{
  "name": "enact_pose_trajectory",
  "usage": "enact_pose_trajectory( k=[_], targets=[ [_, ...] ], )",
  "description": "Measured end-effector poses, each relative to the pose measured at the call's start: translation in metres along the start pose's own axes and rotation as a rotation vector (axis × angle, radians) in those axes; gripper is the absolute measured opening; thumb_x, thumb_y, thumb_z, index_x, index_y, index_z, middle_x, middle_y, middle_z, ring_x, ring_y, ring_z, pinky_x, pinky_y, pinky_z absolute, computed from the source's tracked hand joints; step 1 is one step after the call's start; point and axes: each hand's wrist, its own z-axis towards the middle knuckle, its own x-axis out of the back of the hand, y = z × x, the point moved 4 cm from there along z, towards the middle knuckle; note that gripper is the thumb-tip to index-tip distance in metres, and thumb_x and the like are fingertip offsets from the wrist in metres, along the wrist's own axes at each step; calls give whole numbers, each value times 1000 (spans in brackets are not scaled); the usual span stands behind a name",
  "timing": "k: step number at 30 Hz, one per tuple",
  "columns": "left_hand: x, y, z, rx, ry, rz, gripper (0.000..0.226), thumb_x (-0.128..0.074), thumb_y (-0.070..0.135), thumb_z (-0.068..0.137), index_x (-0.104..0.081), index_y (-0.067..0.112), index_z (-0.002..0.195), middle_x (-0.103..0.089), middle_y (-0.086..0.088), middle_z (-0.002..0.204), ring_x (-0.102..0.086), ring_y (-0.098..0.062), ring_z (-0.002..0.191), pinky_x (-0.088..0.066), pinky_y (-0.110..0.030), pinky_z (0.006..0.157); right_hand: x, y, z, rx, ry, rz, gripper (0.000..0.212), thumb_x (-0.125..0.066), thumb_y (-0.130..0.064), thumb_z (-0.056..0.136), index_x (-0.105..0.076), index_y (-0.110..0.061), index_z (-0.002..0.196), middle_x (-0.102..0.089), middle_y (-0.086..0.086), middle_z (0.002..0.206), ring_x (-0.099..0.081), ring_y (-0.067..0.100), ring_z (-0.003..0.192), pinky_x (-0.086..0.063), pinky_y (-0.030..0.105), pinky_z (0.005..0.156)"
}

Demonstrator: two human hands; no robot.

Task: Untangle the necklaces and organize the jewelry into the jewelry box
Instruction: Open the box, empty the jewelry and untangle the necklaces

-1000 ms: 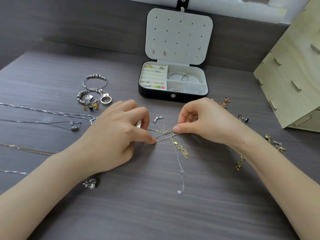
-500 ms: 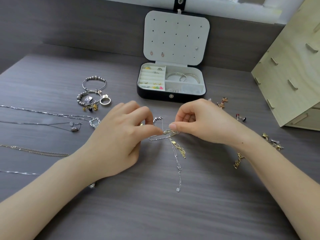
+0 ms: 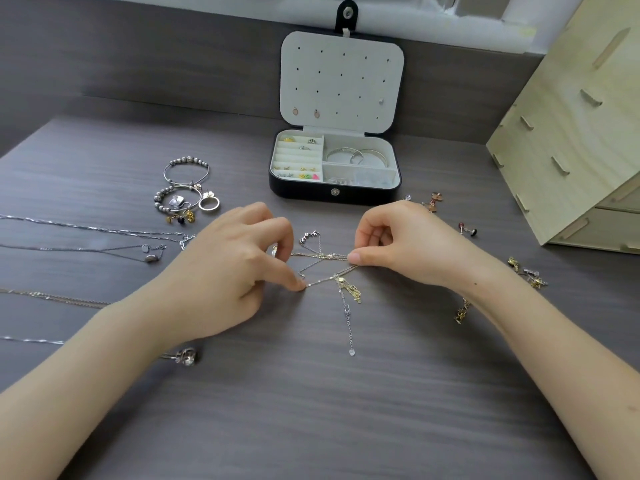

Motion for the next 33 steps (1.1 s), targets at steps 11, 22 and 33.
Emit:
enact_pose_trajectory(
  k=[11,22,33],
  targets=[
    [-1,4,0,39,55,21,44,-39,1,72,-73,20,93,-57,-1,86,-38,-19,72,-30,-28,63,-2,0,-10,18,63,-80,29,-65,-48,81,-58,-21,72,-56,-9,65,-47,4,59,-34,22,57],
    [-6,4,-3,-8,-20,0,55,-33,9,70,-75,35,94,-56,3,84,-37,-15,75,-34,-30,60,-6,-1,-13,-2,46,-58,25,-73,-38,77,-55,-23,69,-58,-8,68,-46,2,56,-30,17,52],
    [-1,-14,-10,37,-104,-149,62,-50,-10,67,-74,39,95,-44,24,84,-35,-2,78,-30,-7,74,4,6,-14,19,-88,42,16,-76,-18,77,-61,-20,75,-57,-8,70,-47,0,58,-40,13,56]
  ],
)
